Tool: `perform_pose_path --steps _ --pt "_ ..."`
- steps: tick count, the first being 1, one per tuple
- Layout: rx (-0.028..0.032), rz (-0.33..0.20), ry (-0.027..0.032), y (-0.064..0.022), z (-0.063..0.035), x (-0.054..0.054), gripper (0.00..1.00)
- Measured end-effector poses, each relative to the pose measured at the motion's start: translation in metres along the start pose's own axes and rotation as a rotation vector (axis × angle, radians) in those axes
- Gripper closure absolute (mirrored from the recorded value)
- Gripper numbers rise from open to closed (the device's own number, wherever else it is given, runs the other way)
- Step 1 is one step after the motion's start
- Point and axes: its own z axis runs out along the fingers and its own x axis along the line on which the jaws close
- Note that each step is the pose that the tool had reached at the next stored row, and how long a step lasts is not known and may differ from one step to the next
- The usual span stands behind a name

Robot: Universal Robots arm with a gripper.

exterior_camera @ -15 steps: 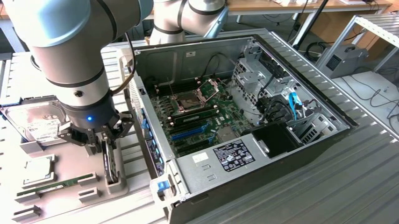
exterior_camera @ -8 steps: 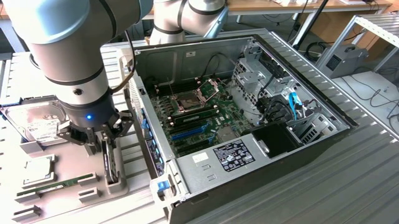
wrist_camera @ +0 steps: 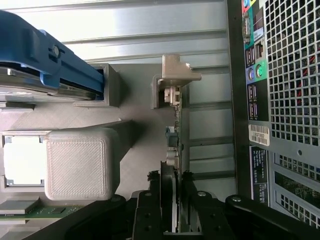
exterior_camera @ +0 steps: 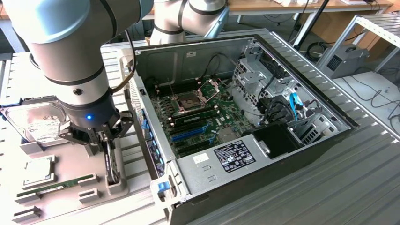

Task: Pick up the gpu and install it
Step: 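Pick up the gpu and move the gpu toward the slot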

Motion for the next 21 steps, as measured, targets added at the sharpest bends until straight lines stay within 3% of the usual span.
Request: perform_pose_path --steps 21 --pt "0.0002 0.000 0.0001 0.0000 -0.0023 0.0000 0.74"
